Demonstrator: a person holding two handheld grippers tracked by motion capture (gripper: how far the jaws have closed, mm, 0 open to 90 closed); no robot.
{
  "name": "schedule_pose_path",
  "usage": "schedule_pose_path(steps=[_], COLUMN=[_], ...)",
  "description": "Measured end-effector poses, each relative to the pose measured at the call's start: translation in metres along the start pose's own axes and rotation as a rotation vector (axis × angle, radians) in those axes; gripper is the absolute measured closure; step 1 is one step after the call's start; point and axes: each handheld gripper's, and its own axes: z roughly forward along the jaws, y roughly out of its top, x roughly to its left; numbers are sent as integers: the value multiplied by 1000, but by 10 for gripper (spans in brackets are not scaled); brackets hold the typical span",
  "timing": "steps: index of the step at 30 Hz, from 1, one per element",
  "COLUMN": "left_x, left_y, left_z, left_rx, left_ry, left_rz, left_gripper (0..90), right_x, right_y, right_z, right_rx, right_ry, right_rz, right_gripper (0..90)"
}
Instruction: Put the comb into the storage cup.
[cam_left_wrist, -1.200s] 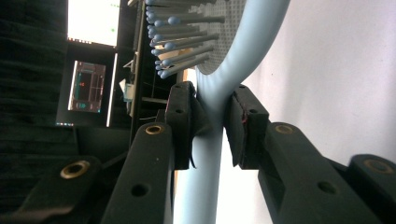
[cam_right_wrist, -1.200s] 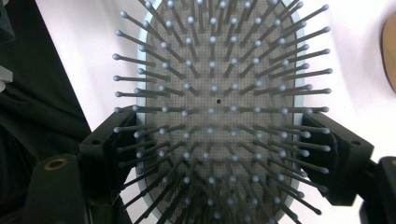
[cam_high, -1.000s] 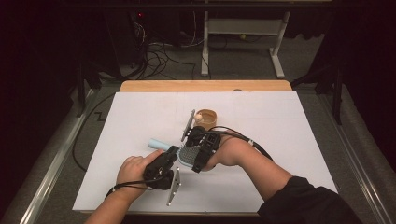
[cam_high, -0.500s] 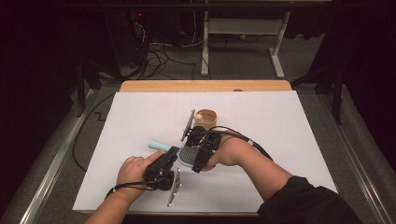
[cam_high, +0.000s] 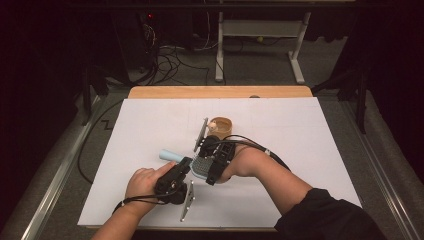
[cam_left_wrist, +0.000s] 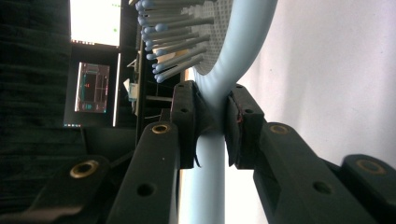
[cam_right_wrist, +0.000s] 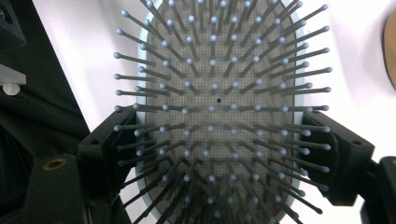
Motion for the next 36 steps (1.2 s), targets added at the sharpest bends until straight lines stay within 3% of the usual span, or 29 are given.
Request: schedule_pose_path(steps=[20, 36], left_x=[2, 1], left_y=[0, -1], left_z=[-1, 1], left_rx=[10, 13], left_ry=[1, -1], left_rz=[-16, -25], left_gripper=[762, 763], right_x=[2, 3], right_y=[0, -3], right_z=[1, -1], right_rx=[-9, -24], right_ry=[-31, -52], right_rz=[-30, -49], right_gripper=[175, 3])
